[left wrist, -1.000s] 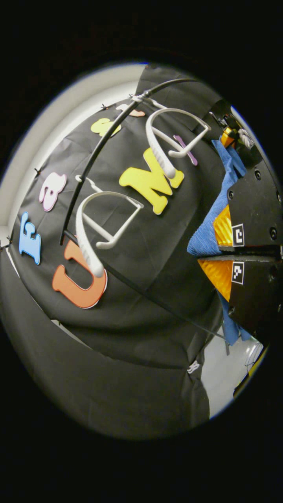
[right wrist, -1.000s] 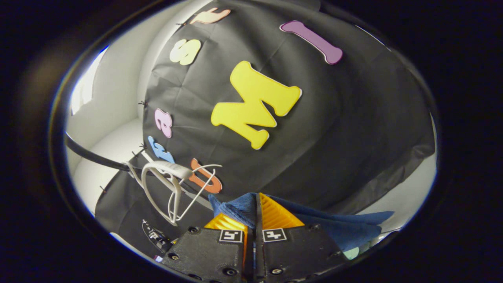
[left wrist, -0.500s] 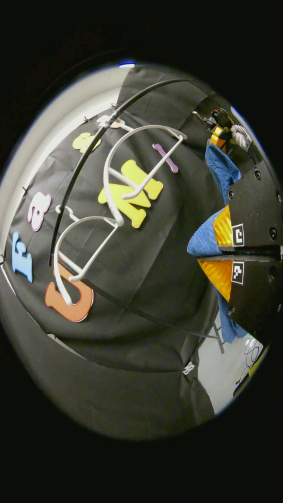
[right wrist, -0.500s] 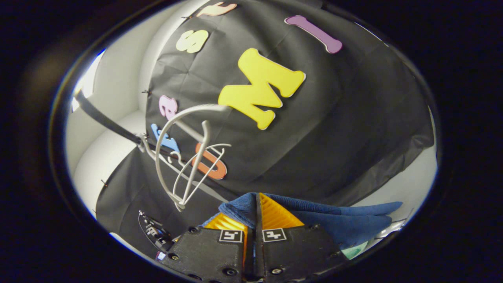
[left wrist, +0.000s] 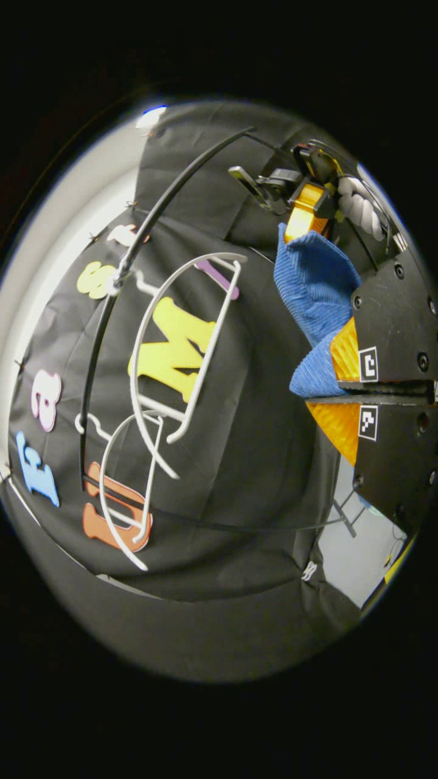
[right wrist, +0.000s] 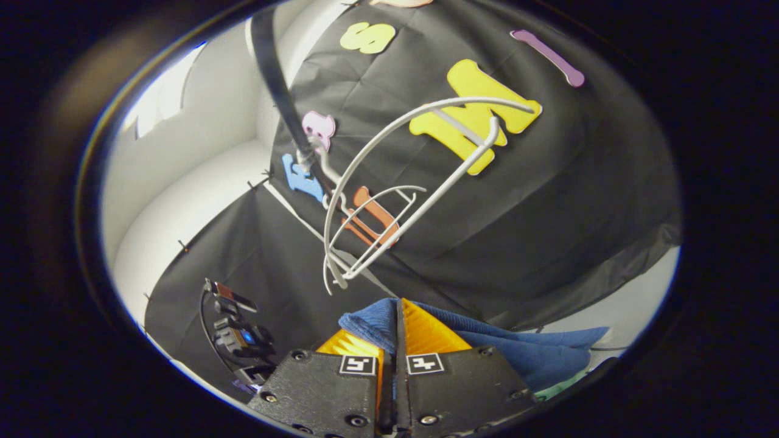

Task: Grasp the clothes on the hanger with both hands and then place them into the laundry hamper below.

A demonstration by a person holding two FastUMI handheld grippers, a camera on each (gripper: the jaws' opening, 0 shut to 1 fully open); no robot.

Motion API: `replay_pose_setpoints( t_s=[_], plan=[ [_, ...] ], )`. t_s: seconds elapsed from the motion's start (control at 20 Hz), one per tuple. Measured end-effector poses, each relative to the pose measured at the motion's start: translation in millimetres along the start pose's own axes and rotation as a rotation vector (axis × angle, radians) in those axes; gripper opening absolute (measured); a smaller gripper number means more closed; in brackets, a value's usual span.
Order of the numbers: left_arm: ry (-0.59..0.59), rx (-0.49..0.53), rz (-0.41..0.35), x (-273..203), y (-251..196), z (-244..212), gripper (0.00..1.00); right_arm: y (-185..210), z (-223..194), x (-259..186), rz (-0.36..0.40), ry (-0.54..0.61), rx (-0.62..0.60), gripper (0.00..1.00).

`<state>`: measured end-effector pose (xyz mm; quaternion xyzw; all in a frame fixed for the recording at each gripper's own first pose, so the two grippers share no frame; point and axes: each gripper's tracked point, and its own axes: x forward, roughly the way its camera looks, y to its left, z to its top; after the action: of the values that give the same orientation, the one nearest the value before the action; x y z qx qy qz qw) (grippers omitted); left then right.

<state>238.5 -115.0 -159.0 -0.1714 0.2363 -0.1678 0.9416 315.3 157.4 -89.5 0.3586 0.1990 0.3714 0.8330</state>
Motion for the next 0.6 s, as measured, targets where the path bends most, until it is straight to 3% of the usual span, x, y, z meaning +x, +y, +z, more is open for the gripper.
replay_pose_setpoints(
  t_s=[0.25, 0.6],
  plan=[
    [0.084, 0.115, 0.017, 8.4, 0.6, -48.0, 0.00, -30.0, -49.5, 13.7, -0.102, 0.089, -0.123, 0.05],
    [0.183, 0.069, 0.076, 41.2, 26.1, -141.5, 0.00, -103.2, -131.0, 7.9, -0.266, 0.247, -0.085, 0.06]
  ],
)
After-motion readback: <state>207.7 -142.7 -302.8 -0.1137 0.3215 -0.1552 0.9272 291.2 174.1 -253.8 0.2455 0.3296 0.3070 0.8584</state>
